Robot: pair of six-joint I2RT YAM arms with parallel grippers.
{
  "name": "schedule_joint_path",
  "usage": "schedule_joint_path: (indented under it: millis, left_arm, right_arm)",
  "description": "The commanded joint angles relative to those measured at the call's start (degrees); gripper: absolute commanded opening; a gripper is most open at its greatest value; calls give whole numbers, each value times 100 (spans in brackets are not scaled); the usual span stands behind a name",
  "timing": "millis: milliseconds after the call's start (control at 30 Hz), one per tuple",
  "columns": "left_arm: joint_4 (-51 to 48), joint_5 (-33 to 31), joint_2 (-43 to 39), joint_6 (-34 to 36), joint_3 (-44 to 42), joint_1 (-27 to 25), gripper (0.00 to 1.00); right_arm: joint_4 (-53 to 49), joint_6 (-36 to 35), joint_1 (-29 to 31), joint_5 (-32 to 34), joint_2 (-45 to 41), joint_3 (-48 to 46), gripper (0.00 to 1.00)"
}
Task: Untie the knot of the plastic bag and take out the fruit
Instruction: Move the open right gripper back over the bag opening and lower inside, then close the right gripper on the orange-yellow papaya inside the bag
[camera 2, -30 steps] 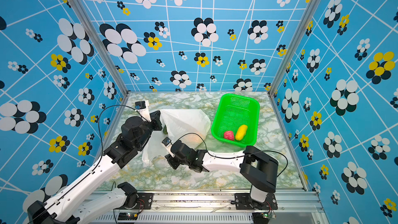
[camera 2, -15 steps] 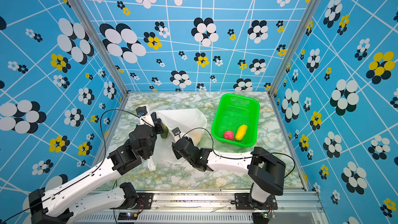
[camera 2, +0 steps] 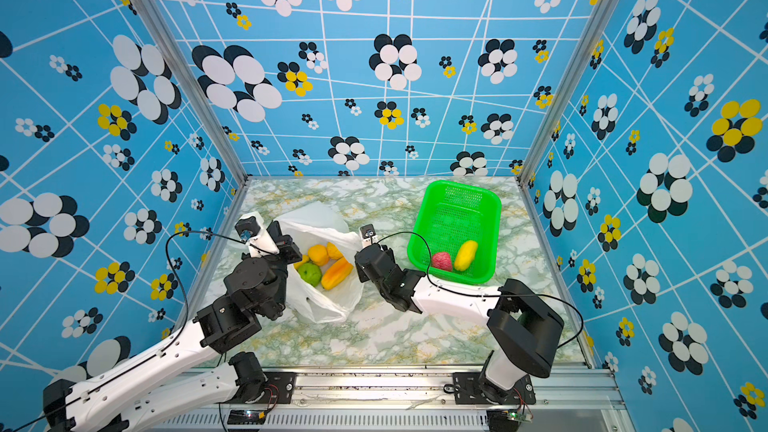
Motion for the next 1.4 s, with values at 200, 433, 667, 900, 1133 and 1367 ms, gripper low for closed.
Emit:
schedule_joint_path:
  millis: [200,433,667,900,1133,1367]
  left_arm:
    - [-437,840,1037,-49,846,31,0]
    - [-526,1241,1044,-78,854,44,0]
    - [-340,1523,689,-45,550,91,0]
    - [-195,2027,406,-87,270,276,0]
    - [-158,2153,316,-130,196,376,0]
    - [-177,2237,201,-175,151,398,0]
  right_arm:
    - [297,-1275,1254,-65,-1100,-680,58]
    - [1226,681,1336,-808,-117,-733,49]
    - [995,1708,946,-464,754,-196,61]
    - [461,2706,131,-1095,1532,566,81]
    - [-213,3046,-26,-1583,2462,1729,89]
    - [-333,3076,-35,-1350,2882,1952,89]
